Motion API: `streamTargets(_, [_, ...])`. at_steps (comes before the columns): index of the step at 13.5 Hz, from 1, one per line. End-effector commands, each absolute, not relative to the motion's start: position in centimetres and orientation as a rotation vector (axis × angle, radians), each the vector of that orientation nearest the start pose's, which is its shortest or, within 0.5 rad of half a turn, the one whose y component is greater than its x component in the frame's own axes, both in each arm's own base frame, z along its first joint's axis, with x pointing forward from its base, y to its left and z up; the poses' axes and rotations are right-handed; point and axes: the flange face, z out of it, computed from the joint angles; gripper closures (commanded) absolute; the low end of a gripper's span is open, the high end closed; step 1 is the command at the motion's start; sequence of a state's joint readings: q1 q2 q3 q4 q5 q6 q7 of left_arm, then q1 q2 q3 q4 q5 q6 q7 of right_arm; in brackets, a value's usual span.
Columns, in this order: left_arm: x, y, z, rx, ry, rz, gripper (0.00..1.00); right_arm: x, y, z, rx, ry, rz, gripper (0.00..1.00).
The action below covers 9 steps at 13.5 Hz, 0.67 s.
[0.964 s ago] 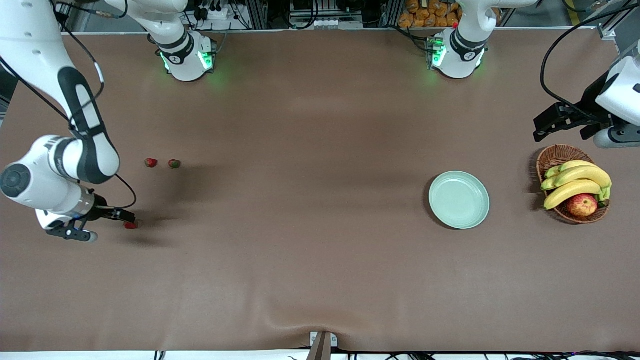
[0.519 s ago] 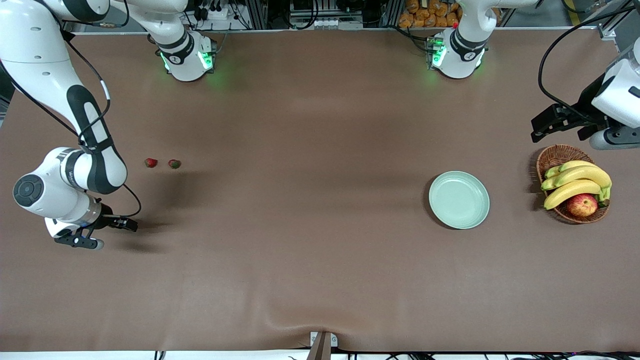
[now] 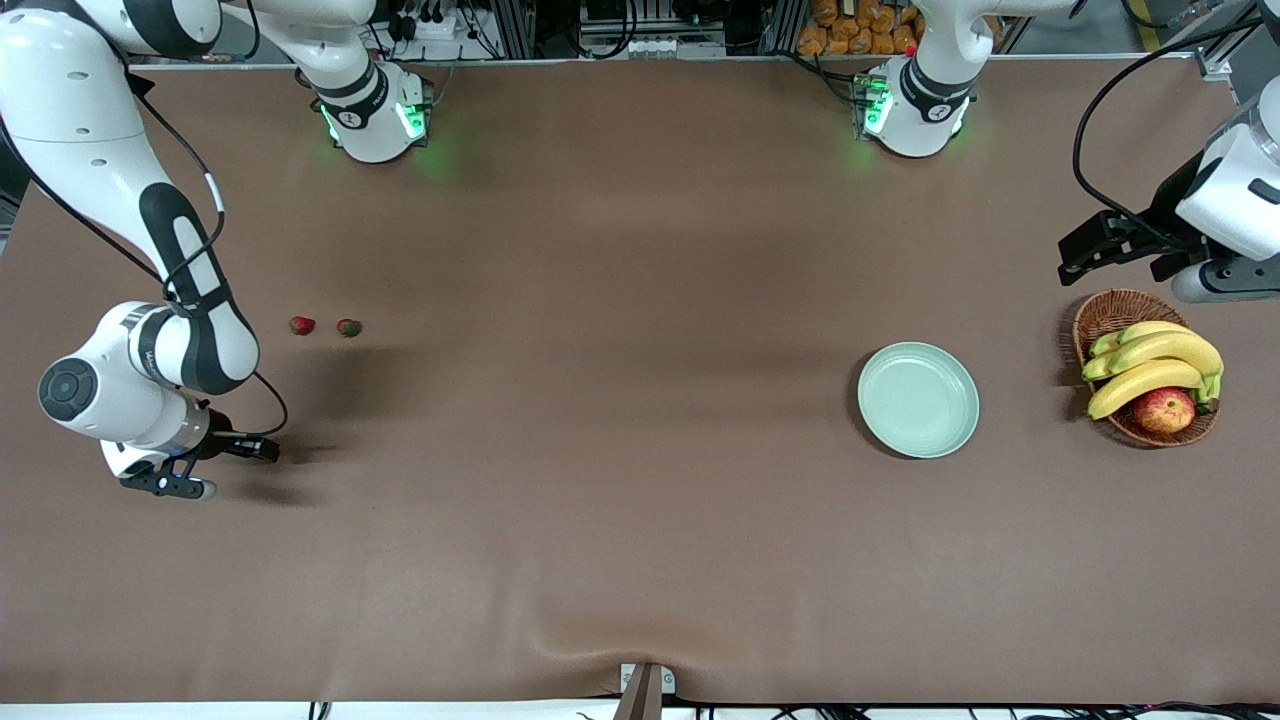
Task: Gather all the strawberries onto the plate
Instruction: 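Close the right gripper around the red strawberry and lift it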
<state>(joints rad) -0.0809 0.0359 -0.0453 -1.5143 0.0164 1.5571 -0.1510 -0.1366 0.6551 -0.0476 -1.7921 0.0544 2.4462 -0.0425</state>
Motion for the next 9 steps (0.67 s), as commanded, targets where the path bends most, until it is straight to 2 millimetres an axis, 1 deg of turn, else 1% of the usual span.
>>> streamTargets(1, [55.7, -7.4, 63.1, -3.122, -0.027, -0.019, 0.00, 64.4, -11.9, 17.9, -3.109, 0.240, 0.008, 0.59])
streamTargets(3, [55.8, -7.4, 63.1, -3.122, -0.027, -0.019, 0.00, 64.4, -11.7, 18.0, -3.108, 0.237, 0.022, 0.92])
streamTargets(4, [55.8, -7.4, 63.0, -3.122, -0.027, -0.017, 0.00, 64.5, -11.6, 18.3, -3.107, 0.234, 0.022, 1.00])
streamTargets(5, [55.8, -7.4, 63.0, -3.122, -0.027, -0.017, 0.00, 64.8, -11.0, 18.6, -3.107, 0.227, 0.020, 1.00])
streamTargets(7, [55.8, -7.4, 63.0, -3.122, -0.027, -0.017, 0.00, 66.0, -9.8, 20.3, -3.097, 0.218, 0.019, 1.00])
streamTargets(8, [55.8, -7.4, 62.9, -3.121, -0.027, -0.014, 0.00, 67.0, -9.4, 21.7, -3.068, 0.254, 0.039, 1.00])
streamTargets(9, [55.8, -7.4, 62.9, -3.121, -0.027, -0.014, 0.00, 68.0, -8.2, 23.3, -3.030, 0.283, 0.062, 1.00])
